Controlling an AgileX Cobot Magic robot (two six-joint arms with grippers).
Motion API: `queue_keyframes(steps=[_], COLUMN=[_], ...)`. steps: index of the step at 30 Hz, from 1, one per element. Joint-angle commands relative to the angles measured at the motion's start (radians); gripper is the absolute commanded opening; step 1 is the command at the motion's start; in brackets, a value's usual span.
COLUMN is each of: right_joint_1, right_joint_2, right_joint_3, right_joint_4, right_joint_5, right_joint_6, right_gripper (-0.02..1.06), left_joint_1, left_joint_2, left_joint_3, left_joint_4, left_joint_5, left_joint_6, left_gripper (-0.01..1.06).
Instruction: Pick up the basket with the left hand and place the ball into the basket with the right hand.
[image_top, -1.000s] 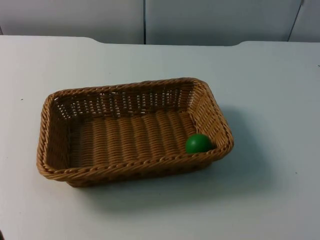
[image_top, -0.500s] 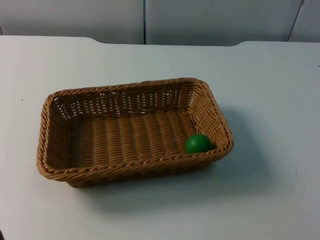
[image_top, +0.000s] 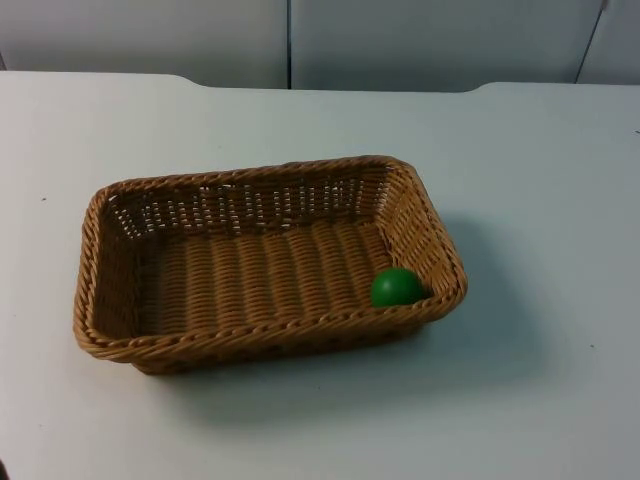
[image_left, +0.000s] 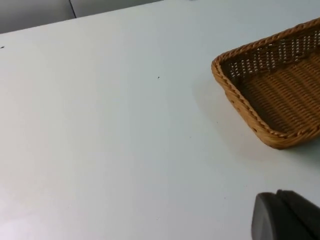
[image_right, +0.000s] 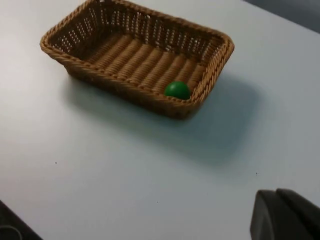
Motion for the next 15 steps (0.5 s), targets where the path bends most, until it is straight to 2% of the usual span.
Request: queue_keyframes(steps=[1, 4, 11, 15], right_joint_1=[0.0, 0.0, 0.003, -0.002], right_joint_2=[-0.048, -0.078, -0.078, -0.078], right_joint_3=[0.021, 0.038, 0.038, 0.038], right_joint_4=[0.005, 0.0, 0.009, 0.009], right_joint_5=[-0.012, -0.008, -0.008, -0.008], right_joint_6=[0.018, 0.054, 0.056, 0.056], right_gripper=[0.0, 0.0, 0.0, 0.0], left_joint_1=[0.0, 0.0, 0.0, 0.0], left_joint_2=[-0.005, -0.005, -0.005, -0.005], left_joint_3=[0.013, 0.027, 0.026, 0.035], left_joint_4=[0.006, 0.004, 0.006, 0.006], left_joint_5=[0.003, 0.0, -0.002, -0.049], left_joint_6=[0.004, 0.004, 0.004, 0.004], left_gripper=[0.0, 0.0, 0.0, 0.0])
